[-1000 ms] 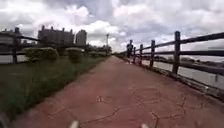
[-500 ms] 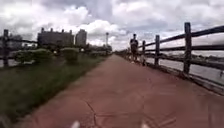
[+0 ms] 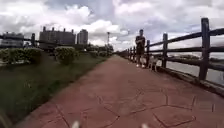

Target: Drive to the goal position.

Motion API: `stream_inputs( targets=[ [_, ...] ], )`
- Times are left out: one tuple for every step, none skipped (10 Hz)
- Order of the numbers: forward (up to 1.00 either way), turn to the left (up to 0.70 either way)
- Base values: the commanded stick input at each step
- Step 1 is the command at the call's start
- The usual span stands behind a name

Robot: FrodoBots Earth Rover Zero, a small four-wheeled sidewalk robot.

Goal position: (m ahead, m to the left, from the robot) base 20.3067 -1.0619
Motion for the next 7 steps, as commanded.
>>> stream_inputs(
  targets=[
    [1.0,0.0],
    [1.0,0.0],
    [1.0,0.0],
    [1.0,0.0],
    [1.0,0.0],
    [1.0,0.0],
    [1.0,0.0]
  ],
)
